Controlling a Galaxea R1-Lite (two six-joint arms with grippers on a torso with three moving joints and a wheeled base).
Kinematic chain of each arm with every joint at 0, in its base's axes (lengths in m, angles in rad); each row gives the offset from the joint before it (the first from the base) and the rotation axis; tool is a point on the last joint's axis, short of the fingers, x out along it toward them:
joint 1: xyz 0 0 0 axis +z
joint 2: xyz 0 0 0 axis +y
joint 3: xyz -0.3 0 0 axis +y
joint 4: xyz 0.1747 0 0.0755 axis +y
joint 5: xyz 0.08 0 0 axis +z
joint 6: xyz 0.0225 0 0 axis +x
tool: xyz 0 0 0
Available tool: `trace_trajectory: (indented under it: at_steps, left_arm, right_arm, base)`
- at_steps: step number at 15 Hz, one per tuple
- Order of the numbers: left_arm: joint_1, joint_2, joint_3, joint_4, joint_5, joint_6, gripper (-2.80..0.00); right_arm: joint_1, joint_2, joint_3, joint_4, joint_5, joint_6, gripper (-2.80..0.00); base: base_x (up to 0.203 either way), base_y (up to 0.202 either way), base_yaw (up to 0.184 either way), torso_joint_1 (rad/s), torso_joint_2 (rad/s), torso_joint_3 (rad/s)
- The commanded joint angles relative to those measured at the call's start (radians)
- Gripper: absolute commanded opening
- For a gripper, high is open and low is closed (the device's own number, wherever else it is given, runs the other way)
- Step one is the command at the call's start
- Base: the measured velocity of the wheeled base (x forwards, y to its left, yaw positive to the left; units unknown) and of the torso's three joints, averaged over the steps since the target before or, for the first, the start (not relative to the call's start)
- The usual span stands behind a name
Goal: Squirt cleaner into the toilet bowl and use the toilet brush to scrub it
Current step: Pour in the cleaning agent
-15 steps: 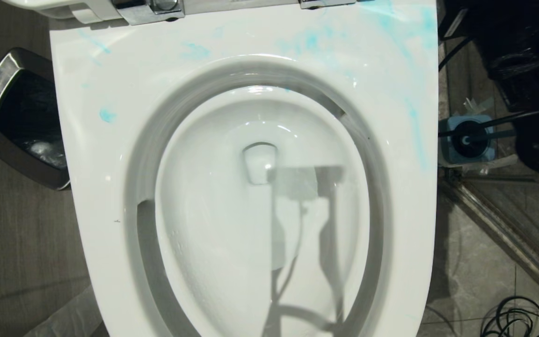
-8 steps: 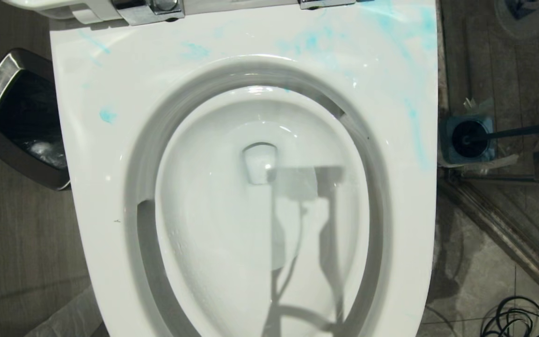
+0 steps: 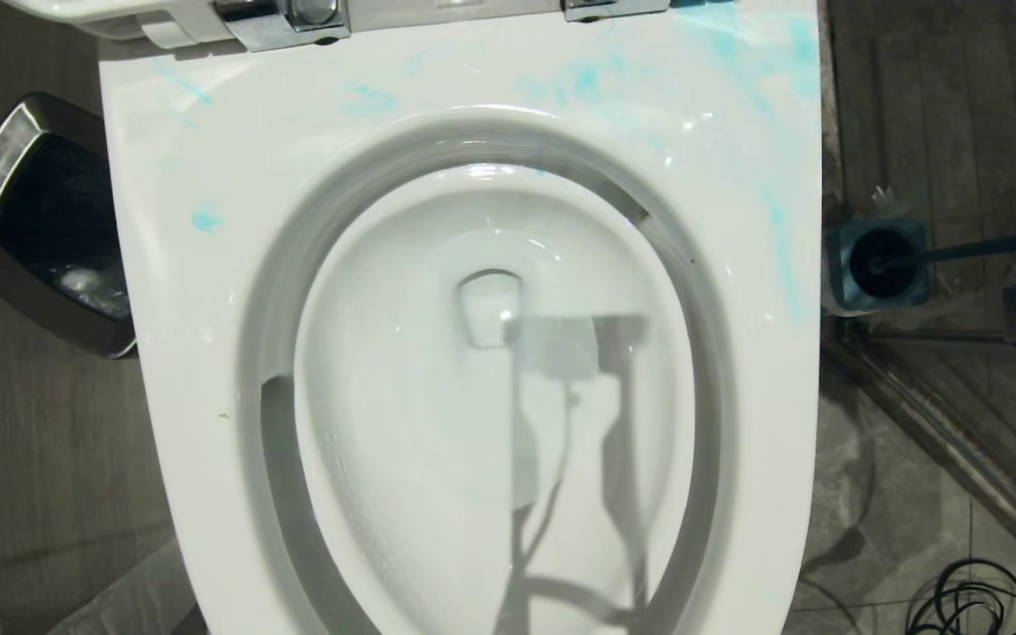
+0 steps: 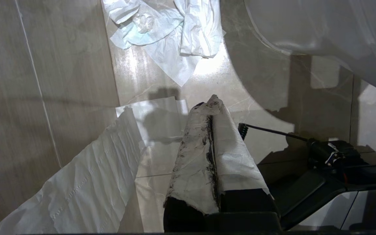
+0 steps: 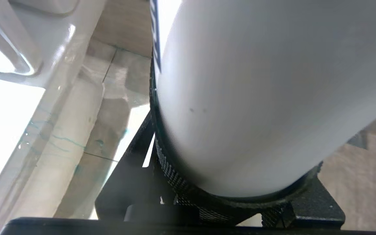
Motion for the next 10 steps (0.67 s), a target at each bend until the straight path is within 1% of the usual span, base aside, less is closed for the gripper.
trace_trajectory:
  at_steps: [1, 5, 8, 10]
  left_arm:
    - [0.0, 0.002, 0.0, 0.0, 0.003, 0.0, -2.8]
    - [0.0, 0.002, 0.0, -0.002, 0.024, -0.022, -2.8]
    - [0.0, 0.002, 0.006, -0.023, 0.024, -0.02, -2.8]
    - [0.0, 0.002, 0.007, -0.023, 0.024, -0.018, -2.8]
  right_arm:
    - [0.0, -0.033, 0.005, -0.002, -0.003, -0.003, -2.8]
    - [0.0, -0.025, 0.0, -0.002, 0.002, -0.005, -2.8]
    - [0.0, -0.019, -0.02, -0.002, 0.005, -0.01, -2.8]
    - [0.001, -0.03, -0.012, 0.034, 0.014, -0.01, -2.8]
  base:
    - [0.0, 0.0, 0.0, 0.001, 0.0, 0.11]
    - [0.0, 0.0, 0.0, 0.006, 0.0, 0.179]
    - [0.0, 0.0, 0.0, 0.004, 0.0, 0.2]
    - [0.0, 0.0, 0.0, 0.002, 0.0, 0.201]
